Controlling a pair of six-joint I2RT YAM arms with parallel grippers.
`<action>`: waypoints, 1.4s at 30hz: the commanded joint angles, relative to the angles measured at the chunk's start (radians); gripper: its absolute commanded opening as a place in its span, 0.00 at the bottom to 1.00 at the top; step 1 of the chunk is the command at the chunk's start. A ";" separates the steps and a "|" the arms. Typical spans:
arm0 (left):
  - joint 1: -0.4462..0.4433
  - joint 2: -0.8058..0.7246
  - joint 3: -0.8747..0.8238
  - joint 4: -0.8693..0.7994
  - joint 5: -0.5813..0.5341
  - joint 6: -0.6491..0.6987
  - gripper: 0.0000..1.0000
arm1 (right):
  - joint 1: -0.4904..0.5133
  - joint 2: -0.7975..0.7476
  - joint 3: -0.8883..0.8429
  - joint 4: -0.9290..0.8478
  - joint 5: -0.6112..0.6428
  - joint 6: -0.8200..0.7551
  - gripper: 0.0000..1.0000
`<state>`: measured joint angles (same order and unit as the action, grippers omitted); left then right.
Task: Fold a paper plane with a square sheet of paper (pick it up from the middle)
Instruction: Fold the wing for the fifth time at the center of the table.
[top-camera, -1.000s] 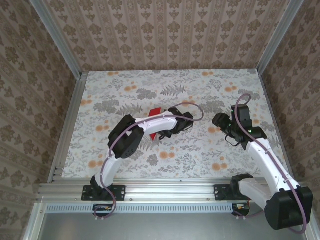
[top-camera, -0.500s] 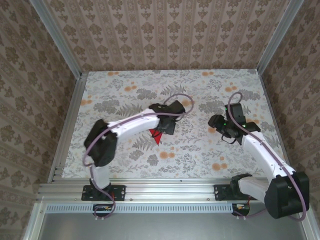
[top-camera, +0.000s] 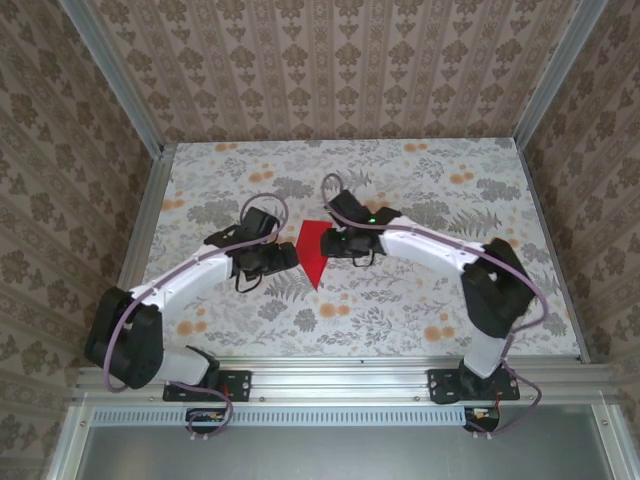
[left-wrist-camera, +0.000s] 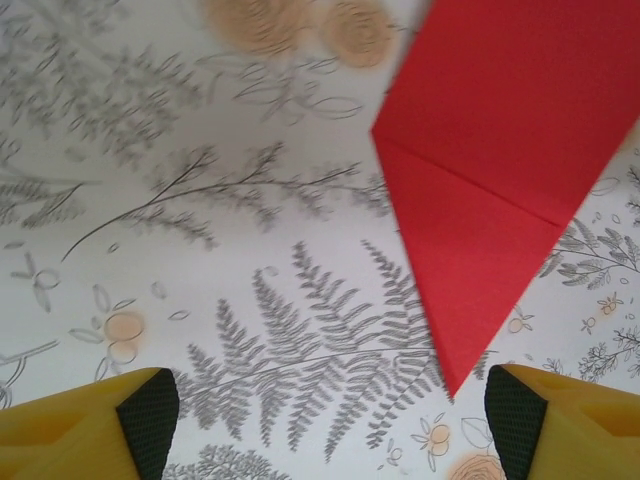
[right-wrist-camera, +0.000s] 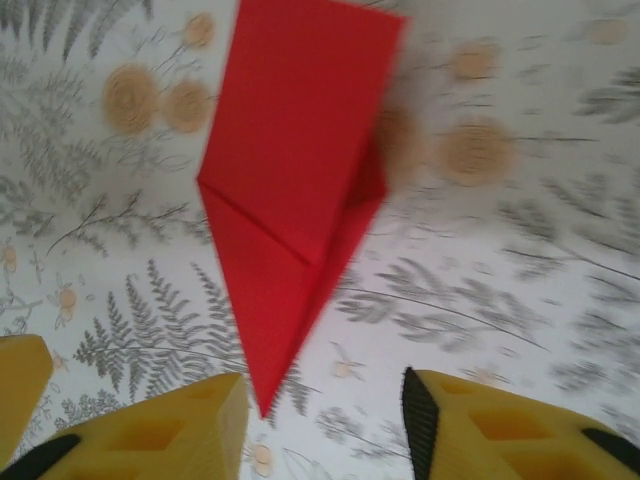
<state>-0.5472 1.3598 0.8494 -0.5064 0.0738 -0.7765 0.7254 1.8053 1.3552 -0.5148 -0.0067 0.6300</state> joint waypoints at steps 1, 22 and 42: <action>0.042 -0.061 -0.051 0.079 0.085 -0.055 0.84 | 0.035 0.107 0.119 -0.100 0.007 -0.044 0.40; 0.161 0.052 -0.181 0.409 0.389 -0.132 0.73 | -0.041 0.269 0.037 0.101 -0.206 -0.025 0.24; 0.127 0.326 -0.118 0.701 0.486 -0.145 0.39 | -0.090 0.239 -0.075 0.202 -0.258 0.002 0.20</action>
<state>-0.4118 1.6661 0.6941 0.1463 0.5365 -0.9241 0.6430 2.0434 1.3170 -0.2848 -0.2695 0.6235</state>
